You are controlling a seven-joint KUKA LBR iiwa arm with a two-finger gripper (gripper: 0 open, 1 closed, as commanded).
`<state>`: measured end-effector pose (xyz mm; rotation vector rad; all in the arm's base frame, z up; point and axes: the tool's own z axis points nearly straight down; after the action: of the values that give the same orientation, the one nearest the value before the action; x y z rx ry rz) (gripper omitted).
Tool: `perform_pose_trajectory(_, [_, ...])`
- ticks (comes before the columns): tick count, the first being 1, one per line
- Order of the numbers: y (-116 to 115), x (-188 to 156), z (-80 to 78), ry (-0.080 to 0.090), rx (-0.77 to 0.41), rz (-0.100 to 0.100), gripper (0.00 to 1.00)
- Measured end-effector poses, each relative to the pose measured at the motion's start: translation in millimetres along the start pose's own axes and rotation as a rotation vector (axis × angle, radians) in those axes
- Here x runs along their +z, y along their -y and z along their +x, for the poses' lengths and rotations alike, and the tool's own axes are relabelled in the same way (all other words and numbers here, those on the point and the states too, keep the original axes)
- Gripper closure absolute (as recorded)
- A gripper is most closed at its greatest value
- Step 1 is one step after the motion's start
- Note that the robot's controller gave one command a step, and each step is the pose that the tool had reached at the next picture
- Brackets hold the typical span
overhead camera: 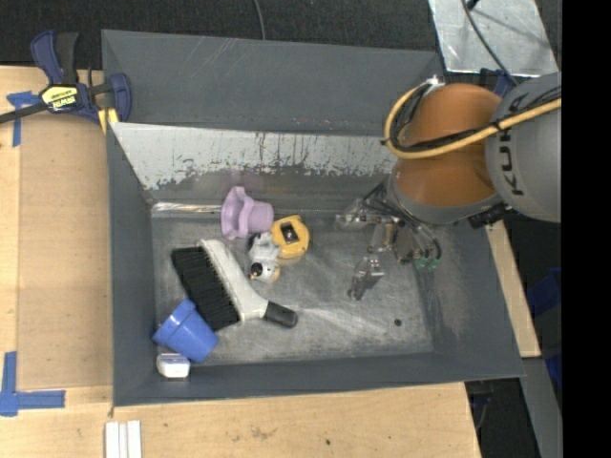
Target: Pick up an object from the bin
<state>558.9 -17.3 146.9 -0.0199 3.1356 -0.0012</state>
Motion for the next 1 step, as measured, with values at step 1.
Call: perform_pose_trajectory(1, [-87.0, 2.6, -65.5, 0.003, 0.021, -0.002, 0.0])
